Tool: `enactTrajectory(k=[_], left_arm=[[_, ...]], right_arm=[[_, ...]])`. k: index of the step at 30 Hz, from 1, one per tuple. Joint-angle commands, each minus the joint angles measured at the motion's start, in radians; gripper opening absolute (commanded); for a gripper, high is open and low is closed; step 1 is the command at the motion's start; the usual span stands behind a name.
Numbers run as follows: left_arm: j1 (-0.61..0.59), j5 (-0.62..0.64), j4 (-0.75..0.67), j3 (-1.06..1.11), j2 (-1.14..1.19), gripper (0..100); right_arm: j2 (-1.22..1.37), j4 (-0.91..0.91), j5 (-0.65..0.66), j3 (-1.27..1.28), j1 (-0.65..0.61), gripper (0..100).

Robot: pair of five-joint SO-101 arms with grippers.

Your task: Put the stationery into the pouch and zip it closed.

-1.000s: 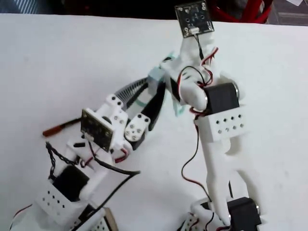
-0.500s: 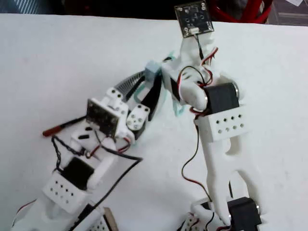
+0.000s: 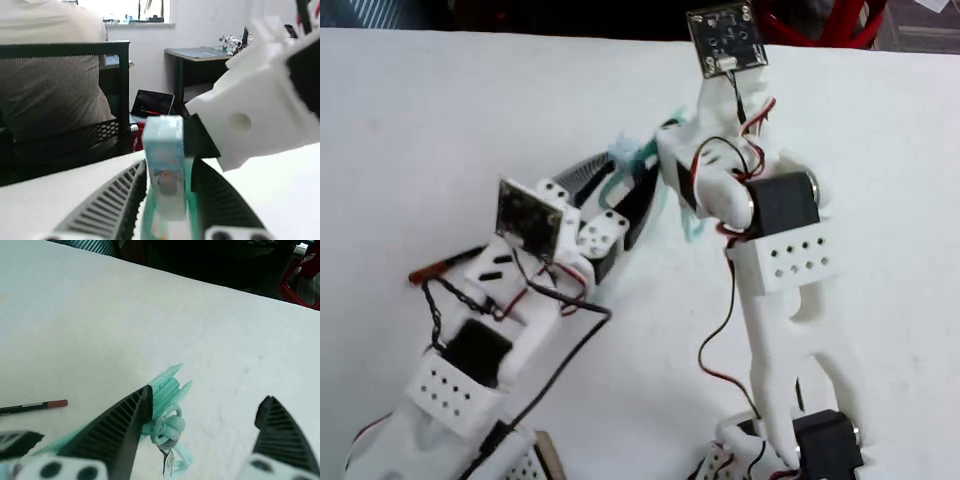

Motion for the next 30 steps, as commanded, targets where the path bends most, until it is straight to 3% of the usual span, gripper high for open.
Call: enactTrajectory(k=[1, 5, 8, 15, 19, 25, 30], left_arm=[[-0.044, 0.051, 0.226, -0.138, -0.111, 21], [-0.136, 0.043, 0.399, -0.203, -0.249, 23], [-0.202, -0.029, 0.428, -0.204, -0.3, 23], [-0.42, -0.052, 0.545, -0.229, -0.302, 23], [-0.564, -0.173, 0.54, -0.186, -0.3, 23], [-0.661, -0.41, 0.462, 0.046, -0.234, 23], [-0.714, -0.664, 0.477, -0.025, -0.004, 23]], right_arm=[[0.012, 0.012, -0.006, 0.005, -0.008, 33.0], [0.005, 0.018, -0.006, 0.005, -0.007, 33.0], [0.005, 0.036, -0.006, 0.005, -0.007, 33.0], [0.004, 0.077, -0.006, 0.005, -0.007, 33.0], [0.004, 0.079, -0.006, 0.005, -0.005, 33.0], [0.004, 0.081, -0.006, 0.005, -0.005, 33.0], [0.004, 0.081, -0.006, 0.005, -0.005, 33.0]])
